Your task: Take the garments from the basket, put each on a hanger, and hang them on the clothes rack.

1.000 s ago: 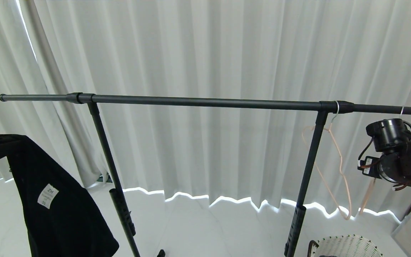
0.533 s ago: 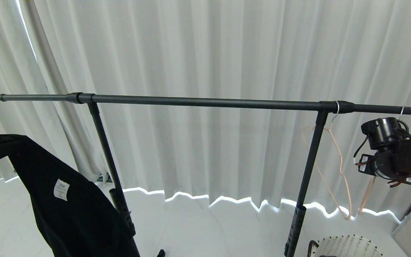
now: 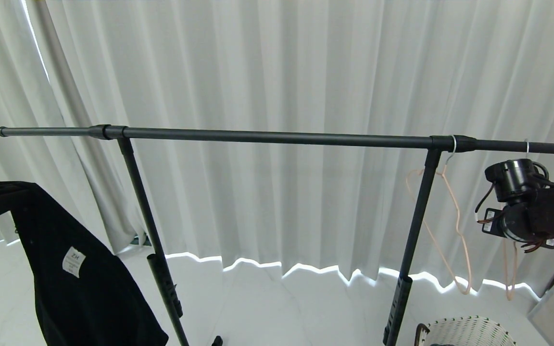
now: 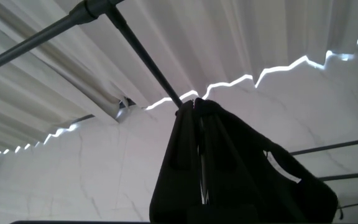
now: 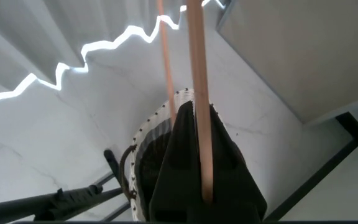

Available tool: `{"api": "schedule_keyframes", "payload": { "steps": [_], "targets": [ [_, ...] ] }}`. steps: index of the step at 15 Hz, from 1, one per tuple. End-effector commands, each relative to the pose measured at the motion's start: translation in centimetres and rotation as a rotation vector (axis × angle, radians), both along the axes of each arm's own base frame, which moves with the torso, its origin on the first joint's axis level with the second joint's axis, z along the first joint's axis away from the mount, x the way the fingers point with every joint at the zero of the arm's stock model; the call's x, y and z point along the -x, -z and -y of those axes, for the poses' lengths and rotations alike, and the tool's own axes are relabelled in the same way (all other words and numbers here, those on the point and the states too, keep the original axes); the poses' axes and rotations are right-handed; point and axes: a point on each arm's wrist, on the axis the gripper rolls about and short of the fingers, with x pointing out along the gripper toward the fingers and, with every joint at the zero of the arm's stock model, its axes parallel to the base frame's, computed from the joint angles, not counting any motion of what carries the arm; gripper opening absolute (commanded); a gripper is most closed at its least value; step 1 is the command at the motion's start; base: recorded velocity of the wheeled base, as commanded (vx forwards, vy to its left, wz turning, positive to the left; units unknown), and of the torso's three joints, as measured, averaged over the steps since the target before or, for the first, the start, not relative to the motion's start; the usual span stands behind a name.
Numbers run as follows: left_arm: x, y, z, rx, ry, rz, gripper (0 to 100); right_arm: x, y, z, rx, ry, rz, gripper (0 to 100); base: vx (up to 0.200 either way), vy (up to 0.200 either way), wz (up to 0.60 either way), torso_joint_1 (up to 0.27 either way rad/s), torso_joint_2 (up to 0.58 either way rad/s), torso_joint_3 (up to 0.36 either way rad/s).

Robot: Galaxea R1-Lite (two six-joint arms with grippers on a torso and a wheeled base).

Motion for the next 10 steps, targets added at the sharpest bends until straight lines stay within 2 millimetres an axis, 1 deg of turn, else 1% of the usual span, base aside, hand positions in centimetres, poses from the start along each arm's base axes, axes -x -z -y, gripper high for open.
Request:
{"api": "schedule_keyframes", "payload": {
  "steps": [1, 5, 7, 10],
  "targets": [
    [-0.1, 0.0, 0.0, 0.0, 0.0, 0.0, 0, 0.6, -0.9, -0.3, -0.003, -0.013, 0.026, 0, 0.0, 0.0, 0.0, 0.0, 0.0, 0.0],
    [0.0, 0.0, 0.0, -0.001, 0.0, -0.002, 0, 2.1, -2.8, -1.4, 0.006, -0.067, 0.065, 0, 0.0, 0.0, 0.0, 0.0, 0.0, 0.0],
    [0.0, 0.0, 0.0, 0.001, 0.0, 0.0, 0, 3.4, -3.6, -1.5, 0.024, -0.102, 0.066, 0, 0.0, 0.0, 0.0, 0.0, 0.0, 0.0],
    [0.1, 0.0, 0.0, 0.003, 0.0, 0.004, 0, 4.4, -4.6, -1.3, 0.033, -0.112, 0.091, 0, 0.0, 0.0, 0.0, 0.0, 0.0, 0.0]
  ]
}}
